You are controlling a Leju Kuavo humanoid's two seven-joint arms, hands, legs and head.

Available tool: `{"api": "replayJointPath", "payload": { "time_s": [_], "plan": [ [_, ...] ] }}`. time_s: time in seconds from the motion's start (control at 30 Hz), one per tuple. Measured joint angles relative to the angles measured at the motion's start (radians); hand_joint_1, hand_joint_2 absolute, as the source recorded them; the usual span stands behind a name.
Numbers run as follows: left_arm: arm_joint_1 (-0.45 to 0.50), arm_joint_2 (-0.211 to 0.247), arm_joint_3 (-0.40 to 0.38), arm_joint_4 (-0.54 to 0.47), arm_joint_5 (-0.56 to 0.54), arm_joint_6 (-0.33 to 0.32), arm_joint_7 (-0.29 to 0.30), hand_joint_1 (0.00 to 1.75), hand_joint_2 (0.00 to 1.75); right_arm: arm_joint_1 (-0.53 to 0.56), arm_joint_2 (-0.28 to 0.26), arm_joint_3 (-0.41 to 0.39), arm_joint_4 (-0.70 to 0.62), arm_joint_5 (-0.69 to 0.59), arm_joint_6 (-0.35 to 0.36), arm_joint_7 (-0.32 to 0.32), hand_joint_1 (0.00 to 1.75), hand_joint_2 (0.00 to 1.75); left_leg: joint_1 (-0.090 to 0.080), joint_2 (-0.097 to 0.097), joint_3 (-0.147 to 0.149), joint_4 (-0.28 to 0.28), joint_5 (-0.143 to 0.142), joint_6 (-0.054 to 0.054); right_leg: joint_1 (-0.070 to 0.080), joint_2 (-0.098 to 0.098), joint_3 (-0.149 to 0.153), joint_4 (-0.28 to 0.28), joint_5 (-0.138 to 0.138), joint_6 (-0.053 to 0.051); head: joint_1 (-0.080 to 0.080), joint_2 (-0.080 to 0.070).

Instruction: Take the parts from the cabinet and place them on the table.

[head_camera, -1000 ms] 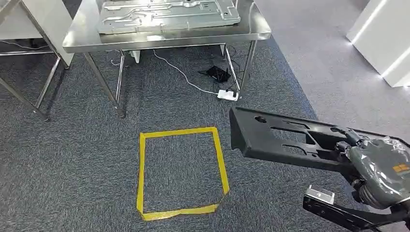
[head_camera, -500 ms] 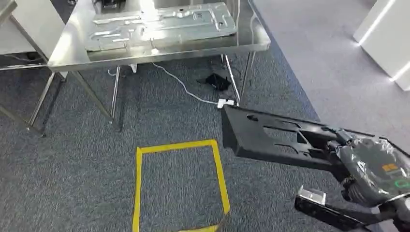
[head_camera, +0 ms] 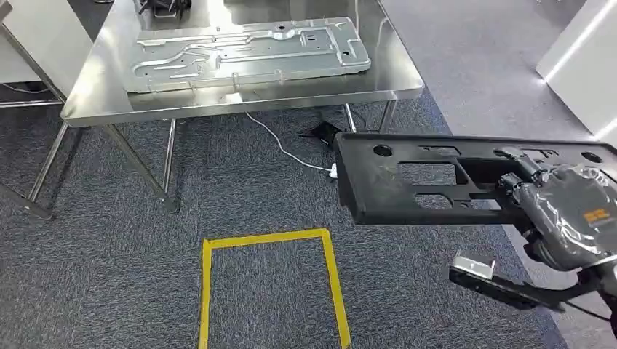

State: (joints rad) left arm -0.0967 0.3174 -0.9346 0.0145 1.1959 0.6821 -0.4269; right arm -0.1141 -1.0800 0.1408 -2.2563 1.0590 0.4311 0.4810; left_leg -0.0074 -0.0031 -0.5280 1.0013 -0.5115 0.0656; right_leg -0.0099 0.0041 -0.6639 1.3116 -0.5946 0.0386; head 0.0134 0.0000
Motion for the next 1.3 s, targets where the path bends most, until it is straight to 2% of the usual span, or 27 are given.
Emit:
{"api": "replayJointPath", "payload": {
  "time_s": [0.07, 0.1, 0.13, 0.2, 0.23, 0.3, 0.33, 0.4, 0.43, 0.5, 0.57, 0.6, 0.63, 0.67, 0.7, 0.73, 0.8, 0.87, 0.93, 1.0, 1.03, 1.1, 1.13, 1.17, 1.23, 1.27, 1.3],
  "plan": [
    [-0.004, -0.006, -0.009, 0.000, -0.002, 0.000, 0.009, 0.00, 1.75, -0.026, -0.030, 0.003, 0.089, -0.022, -0.012, -0.030, 1.75, 1.75, 0.000, -0.007, 0.038, -0.001, -0.030, -0.002, 0.000, 0.000, -0.051, -0.017, -0.046, 0.003, 0.000, 0.000],
    [-0.005, -0.008, -0.014, 0.000, -0.002, 0.000, 0.011, 0.00, 1.75, -0.041, -0.044, 0.002, 0.135, -0.028, -0.021, -0.036, 1.75, 1.75, 0.000, -0.010, 0.062, -0.001, -0.047, -0.003, 0.000, 0.000, -0.056, -0.065, -0.030, 0.003, 0.000, 0.000],
    [-0.006, -0.010, -0.016, 0.000, -0.002, 0.000, 0.014, 0.00, 1.75, -0.053, -0.056, 0.002, 0.174, -0.032, -0.031, -0.041, 1.75, 1.75, 0.000, -0.013, 0.085, -0.002, -0.064, -0.005, 0.000, -0.001, -0.054, -0.128, 0.018, 0.002, 0.000, 0.000],
    [-0.007, -0.013, -0.025, 0.000, 0.000, 0.000, 0.019, 0.00, 1.75, -0.071, -0.073, 0.003, 0.247, -0.036, -0.056, -0.058, 1.75, 1.75, -0.004, -0.015, 0.122, 0.003, -0.102, -0.011, 0.004, -0.004, -0.064, -0.254, 0.243, -0.011, 0.001, 0.000],
    [-0.005, -0.016, -0.029, 0.000, 0.000, 0.000, 0.020, 0.00, 1.75, -0.082, -0.074, 0.005, 0.286, -0.039, -0.063, -0.065, 1.75, 1.75, -0.005, -0.019, 0.129, -0.001, -0.114, -0.016, 0.009, -0.005, -0.053, -0.246, 0.208, -0.022, 0.002, 0.000],
    [-0.012, -0.018, -0.031, 0.000, 0.002, 0.000, 0.025, 0.00, 1.75, -0.093, -0.098, 0.005, 0.344, -0.045, -0.068, -0.072, 1.75, 1.75, -0.007, -0.015, 0.144, -0.013, -0.120, -0.024, 0.010, 0.001, -0.039, -0.246, 0.199, -0.037, 0.000, 0.000],
    [-0.019, -0.018, -0.033, 0.000, 0.002, 0.000, 0.030, 0.00, 1.75, -0.112, -0.117, 0.001, 0.380, -0.047, -0.073, -0.077, 1.75, 1.75, -0.009, -0.014, 0.133, 0.013, -0.097, -0.028, 0.008, 0.001, -0.033, -0.253, 0.192, -0.041, -0.005, 0.000],
    [-0.024, -0.018, -0.034, 0.000, 0.010, 0.000, 0.032, 0.00, 1.75, -0.137, -0.133, -0.012, 0.443, -0.048, -0.092, -0.085, 1.75, 1.75, -0.008, -0.010, 0.046, 0.158, -0.032, -0.036, -0.001, -0.003, 0.005, -0.276, 0.178, -0.052, -0.009, 0.000],
    [-0.028, -0.019, -0.037, 0.000, 0.010, 0.000, 0.034, 0.00, 1.75, -0.150, -0.139, -0.015, 0.472, -0.048, -0.106, -0.088, 1.75, 1.75, -0.006, -0.005, -0.009, 0.230, -0.031, -0.042, -0.001, 0.000, 0.023, -0.288, 0.172, -0.053, -0.012, 0.000],
    [-0.029, -0.022, -0.054, -0.001, 0.010, 0.000, 0.044, 0.00, 1.75, -0.170, -0.140, -0.014, 0.520, -0.047, -0.111, -0.095, 1.75, 1.75, 0.000, -0.004, -0.098, 0.302, -0.110, -0.053, -0.003, 0.000, 0.063, -0.303, 0.151, -0.053, -0.010, 0.000],
    [-0.028, -0.029, -0.065, 0.000, 0.016, 0.000, 0.044, 0.00, 1.75, -0.193, -0.138, -0.009, 0.551, -0.036, -0.115, -0.100, 1.75, 1.75, 0.002, -0.003, -0.149, 0.291, -0.194, -0.055, -0.005, 0.000, 0.104, -0.307, 0.122, -0.051, -0.010, 0.000],
    [-0.029, -0.030, -0.069, -0.001, 0.019, 0.000, 0.043, 0.00, 1.75, -0.207, -0.135, -0.002, 0.562, -0.024, -0.119, -0.104, 1.75, 1.75, 0.002, -0.004, -0.158, 0.253, -0.197, -0.054, -0.006, 0.000, 0.127, -0.307, 0.105, -0.050, -0.011, 0.000],
    [-0.029, -0.031, -0.075, -0.001, 0.020, 0.000, 0.042, 0.00, 1.75, -0.229, -0.130, 0.006, 0.570, -0.013, -0.121, -0.108, 1.75, 1.75, 0.002, -0.004, -0.159, 0.190, -0.155, -0.051, -0.006, 0.001, 0.152, -0.307, 0.087, -0.049, -0.011, 0.000],
    [-0.029, -0.031, -0.081, -0.001, 0.023, 0.000, 0.041, 0.00, 1.75, -0.248, -0.122, 0.017, 0.576, -0.001, -0.124, -0.112, 1.75, 1.75, -0.002, -0.004, -0.156, 0.123, -0.068, -0.044, -0.004, 0.001, 0.173, -0.308, 0.071, -0.047, -0.011, 0.000],
    [-0.029, -0.030, -0.085, 0.000, 0.026, 0.000, 0.039, 0.00, 1.75, -0.268, -0.107, 0.030, 0.583, 0.011, -0.125, -0.116, 1.75, 1.75, -0.007, -0.004, -0.157, 0.054, 0.075, -0.029, -0.008, 0.004, 0.174, -0.313, 0.058, -0.046, -0.009, 0.000],
    [-0.026, -0.031, -0.089, 0.000, 0.030, 0.000, 0.038, 0.00, 1.75, -0.305, -0.082, 0.053, 0.594, 0.021, -0.126, -0.122, 1.75, 1.75, -0.016, -0.013, -0.169, 0.050, 0.105, -0.024, -0.002, 0.016, 0.197, -0.303, 0.045, -0.037, -0.009, 0.000],
    [-0.031, -0.032, -0.101, -0.001, 0.035, 0.000, 0.037, 0.00, 1.75, -0.349, -0.059, 0.088, 0.606, 0.037, -0.128, -0.138, 1.75, 1.75, -0.020, -0.017, -0.155, 0.043, 0.096, -0.015, -0.002, 0.024, 0.222, -0.306, 0.027, -0.025, -0.012, 0.000],
    [-0.051, -0.035, -0.112, -0.001, 0.034, 0.000, 0.037, 0.00, 1.75, -0.436, -0.034, 0.122, 0.631, 0.063, -0.140, -0.165, 1.75, 1.75, -0.017, -0.019, -0.113, 0.021, 0.088, -0.003, -0.006, 0.024, 0.210, -0.283, 0.033, -0.016, -0.010, 0.000],
    [-0.058, -0.037, -0.127, -0.001, 0.036, 0.000, 0.031, 0.00, 1.75, -0.527, 0.003, 0.161, 0.671, 0.088, -0.167, -0.186, 1.75, 1.75, -0.017, -0.013, -0.082, 0.004, 0.080, 0.010, -0.009, 0.007, 0.143, -0.162, 0.054, -0.011, -0.005, 0.000],
    [-0.065, -0.043, -0.134, -0.001, 0.040, 0.000, 0.028, 0.00, 1.75, -0.591, 0.037, 0.204, 0.712, 0.102, -0.183, -0.206, 1.75, 1.75, -0.016, -0.012, -0.054, -0.005, 0.060, 0.012, -0.011, 0.005, 0.042, -0.041, 0.015, 0.000, -0.003, 0.000],
    [-0.066, -0.048, -0.138, -0.001, 0.042, 0.000, 0.025, 0.00, 1.75, -0.619, 0.055, 0.227, 0.738, 0.107, -0.193, -0.220, 1.75, 1.75, -0.014, -0.012, -0.035, -0.008, 0.046, 0.011, -0.012, 0.004, 0.001, -0.016, -0.029, 0.005, -0.002, 0.000],
    [-0.069, -0.055, -0.151, -0.001, 0.047, 0.000, 0.017, 0.00, 1.75, -0.700, 0.114, 0.287, 0.811, 0.122, -0.234, -0.261, 1.75, 1.75, -0.010, -0.017, 0.006, -0.008, 0.014, 0.005, -0.017, 0.002, -0.048, -0.049, -0.074, 0.011, -0.001, 0.000],
    [-0.069, -0.059, -0.157, -0.001, 0.050, 0.000, 0.013, 0.00, 1.75, -0.747, 0.150, 0.317, 0.855, 0.131, -0.259, -0.277, 1.75, 1.75, -0.009, -0.017, 0.030, -0.007, -0.005, 0.001, -0.020, 0.000, -0.058, -0.101, -0.045, 0.014, -0.003, 0.000],
    [-0.072, -0.063, -0.161, -0.001, 0.051, 0.000, 0.012, 0.00, 1.75, -0.783, 0.177, 0.339, 0.887, 0.138, -0.279, -0.287, 1.75, 1.75, -0.007, -0.016, 0.052, -0.007, -0.025, -0.005, -0.022, -0.003, -0.061, -0.165, 0.028, 0.014, -0.002, 0.000],
    [-0.079, -0.070, -0.173, -0.001, 0.050, 0.000, 0.013, 0.00, 1.75, -0.847, 0.254, 0.400, 0.974, 0.140, -0.319, -0.306, 1.75, 1.75, -0.005, -0.016, 0.088, 0.011, -0.064, -0.016, -0.020, -0.003, -0.078, -0.284, 0.271, 0.006, -0.006, 0.000],
    [-0.080, -0.075, -0.179, -0.001, 0.050, 0.000, 0.014, 0.00, 1.75, -0.884, 0.290, 0.429, 1.013, 0.135, -0.336, -0.310, 1.75, 1.75, -0.003, -0.022, 0.078, 0.000, -0.077, -0.026, -0.016, -0.004, -0.060, -0.259, 0.222, -0.008, -0.004, 0.000],
    [-0.084, -0.075, -0.182, -0.001, 0.051, 0.000, 0.017, 0.00, 1.75, -0.898, 0.311, 0.450, 1.038, 0.132, -0.345, -0.314, 1.75, 1.75, -0.006, -0.016, 0.093, -0.003, -0.090, -0.036, -0.002, 0.001, -0.063, -0.253, 0.232, -0.019, -0.012, 0.000]
  ]
}}
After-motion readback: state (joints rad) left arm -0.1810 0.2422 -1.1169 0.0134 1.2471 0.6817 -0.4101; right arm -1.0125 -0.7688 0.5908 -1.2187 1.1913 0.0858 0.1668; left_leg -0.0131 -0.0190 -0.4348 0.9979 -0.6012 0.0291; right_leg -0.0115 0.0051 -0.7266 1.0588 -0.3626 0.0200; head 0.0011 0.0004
